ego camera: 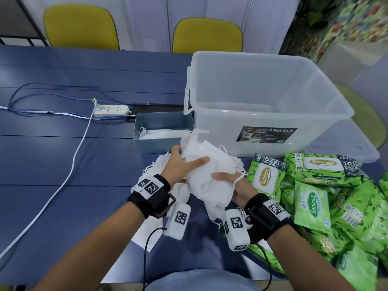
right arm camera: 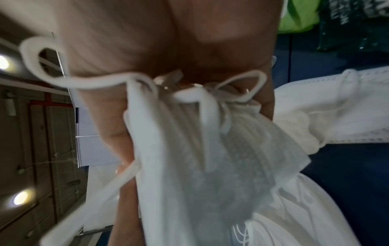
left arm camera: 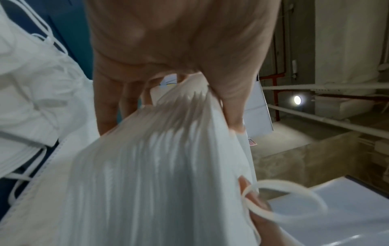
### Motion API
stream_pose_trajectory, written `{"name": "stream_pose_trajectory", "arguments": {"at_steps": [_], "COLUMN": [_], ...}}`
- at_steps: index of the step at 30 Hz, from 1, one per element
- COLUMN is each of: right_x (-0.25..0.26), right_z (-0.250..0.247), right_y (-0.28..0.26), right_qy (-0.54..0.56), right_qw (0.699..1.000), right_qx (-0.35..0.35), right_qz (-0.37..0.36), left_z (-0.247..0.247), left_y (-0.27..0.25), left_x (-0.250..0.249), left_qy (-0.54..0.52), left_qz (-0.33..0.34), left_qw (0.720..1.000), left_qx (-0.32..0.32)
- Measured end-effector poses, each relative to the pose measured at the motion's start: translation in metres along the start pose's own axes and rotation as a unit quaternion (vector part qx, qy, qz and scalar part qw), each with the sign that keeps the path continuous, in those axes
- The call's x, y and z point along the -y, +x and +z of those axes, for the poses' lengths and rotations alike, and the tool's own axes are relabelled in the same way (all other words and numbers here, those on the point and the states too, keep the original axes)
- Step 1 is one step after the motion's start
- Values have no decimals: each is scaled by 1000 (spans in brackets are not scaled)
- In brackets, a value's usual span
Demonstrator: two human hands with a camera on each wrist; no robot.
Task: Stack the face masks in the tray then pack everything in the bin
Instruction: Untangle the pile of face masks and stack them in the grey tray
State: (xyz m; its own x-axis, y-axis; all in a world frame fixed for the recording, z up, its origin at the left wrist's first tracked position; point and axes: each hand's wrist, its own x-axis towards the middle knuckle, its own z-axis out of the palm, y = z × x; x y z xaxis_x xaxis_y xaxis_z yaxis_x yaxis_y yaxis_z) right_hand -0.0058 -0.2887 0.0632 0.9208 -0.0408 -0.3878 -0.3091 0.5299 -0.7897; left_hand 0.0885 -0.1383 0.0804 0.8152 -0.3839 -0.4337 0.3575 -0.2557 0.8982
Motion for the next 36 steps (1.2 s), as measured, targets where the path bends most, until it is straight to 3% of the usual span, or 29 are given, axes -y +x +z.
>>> {"name": "stream_pose_trajectory", "arguments": {"at_steps": [5,10,13,16,19,25,27,30,34,36], "right_x": [0,-6,-7,1,11,13,10,7,6,6], "right_z": [-2,-15,-31,-40,-42,-37,-35,-34,-36,-39], "right_y": [0,-9,-11,-13,-16,-17,-17,-19,-20,-19], "right_qy": [-13,-15,5,64,74,66,66,62,57,60], "right_qw": [999,998,995,990,988,985,985,986,987,987], "right_qx": [-33,-64,-100,-128,-134,-154,-154,-150,-148,-148], "right_qz": [3,14,22,-7,-27,-34,-33,-27,-24,-28], "left_z": [-4,-29,-50,-66,-72,-54,-50,-57,-75,-83], "left_y": [2,13,23,30,22,16,19,30,36,35], "left_x": [1,26,54,82,100,122,121,116,110,106], "left_qy": [-63,-55,90,270,278,464,442,322,205,92], "left_qz": [18,28,20,-48,-92,-63,-54,-38,-14,-9], "left_qw": [998,992,988,951,933,869,879,933,959,969], "left_qx": [-15,-111,-123,-143,-211,-163,-169,-156,-193,-227]}}
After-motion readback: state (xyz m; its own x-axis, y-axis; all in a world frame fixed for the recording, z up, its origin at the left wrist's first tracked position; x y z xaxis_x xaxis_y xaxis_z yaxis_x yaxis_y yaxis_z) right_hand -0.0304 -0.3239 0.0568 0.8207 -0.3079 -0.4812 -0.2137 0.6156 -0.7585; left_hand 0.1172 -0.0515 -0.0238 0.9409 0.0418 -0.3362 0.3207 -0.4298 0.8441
